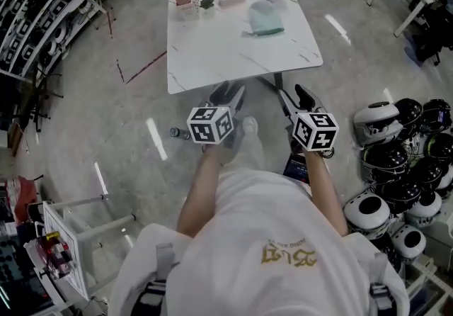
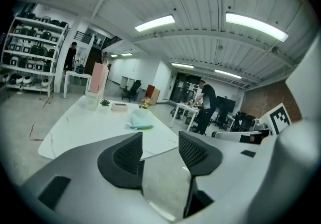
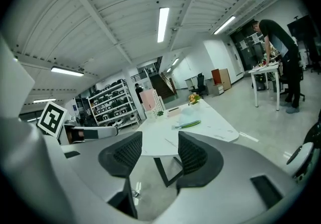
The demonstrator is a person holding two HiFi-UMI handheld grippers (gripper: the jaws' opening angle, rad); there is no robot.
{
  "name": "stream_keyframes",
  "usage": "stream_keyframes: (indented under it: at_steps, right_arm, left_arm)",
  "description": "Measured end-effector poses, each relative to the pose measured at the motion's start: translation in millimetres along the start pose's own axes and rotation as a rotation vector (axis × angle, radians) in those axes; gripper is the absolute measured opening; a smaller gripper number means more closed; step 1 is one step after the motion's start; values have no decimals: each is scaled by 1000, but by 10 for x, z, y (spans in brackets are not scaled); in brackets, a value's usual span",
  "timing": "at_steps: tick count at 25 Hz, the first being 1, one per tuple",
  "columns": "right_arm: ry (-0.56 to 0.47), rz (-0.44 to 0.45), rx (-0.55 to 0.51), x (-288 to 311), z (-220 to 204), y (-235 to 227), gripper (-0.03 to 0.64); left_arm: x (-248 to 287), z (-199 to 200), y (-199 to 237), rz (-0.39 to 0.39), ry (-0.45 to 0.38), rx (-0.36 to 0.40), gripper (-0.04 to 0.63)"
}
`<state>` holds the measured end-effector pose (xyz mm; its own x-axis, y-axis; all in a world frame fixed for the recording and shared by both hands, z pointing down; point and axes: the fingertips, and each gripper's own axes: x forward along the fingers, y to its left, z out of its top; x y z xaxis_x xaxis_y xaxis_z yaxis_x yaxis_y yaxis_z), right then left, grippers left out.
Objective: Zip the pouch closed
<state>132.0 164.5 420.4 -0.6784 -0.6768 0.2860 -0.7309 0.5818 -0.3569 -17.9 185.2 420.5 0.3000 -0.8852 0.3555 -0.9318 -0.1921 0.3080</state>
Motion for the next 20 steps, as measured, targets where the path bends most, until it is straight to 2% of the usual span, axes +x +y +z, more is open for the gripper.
stream_keyframes:
  at_steps: [6, 11, 15, 20]
  right_arm:
    - [60, -51, -7, 705, 71, -414, 207]
    - [129, -69, 9, 1510, 183, -697, 209]
    - [169, -81, 15, 2087, 281, -868, 207]
    - [231, -82, 29, 2670, 238, -1013, 204]
  left_arm:
    - [944, 175, 317, -52, 50, 2, 235]
    - [1723, 427, 828, -59, 111, 21, 248]
    - [2185, 578, 1214, -58, 148, 14, 244]
    - [2640, 535, 1553, -81, 231, 41, 230]
